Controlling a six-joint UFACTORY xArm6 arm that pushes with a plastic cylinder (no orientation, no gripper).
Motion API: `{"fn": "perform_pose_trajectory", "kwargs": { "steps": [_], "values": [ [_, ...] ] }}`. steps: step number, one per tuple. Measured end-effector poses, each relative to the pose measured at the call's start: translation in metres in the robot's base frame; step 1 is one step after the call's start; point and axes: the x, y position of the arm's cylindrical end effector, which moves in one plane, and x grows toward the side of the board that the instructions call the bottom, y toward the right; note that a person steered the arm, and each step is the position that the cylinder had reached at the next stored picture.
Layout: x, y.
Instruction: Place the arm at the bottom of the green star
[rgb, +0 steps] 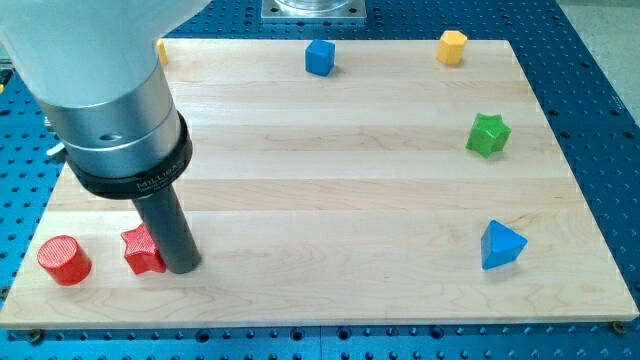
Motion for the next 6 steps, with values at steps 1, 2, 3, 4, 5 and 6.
{"fn": "perform_pose_trajectory", "kwargs": {
  "steps": [1, 2, 3, 4, 5, 6],
  "values": [
    [0.000, -0.021],
    [0.000, -0.027],
    [-0.011, -0.029],
    [-0.031, 0.011],
    [-0.070, 0.144],
    [-0.074, 0.269]
  ]
}}
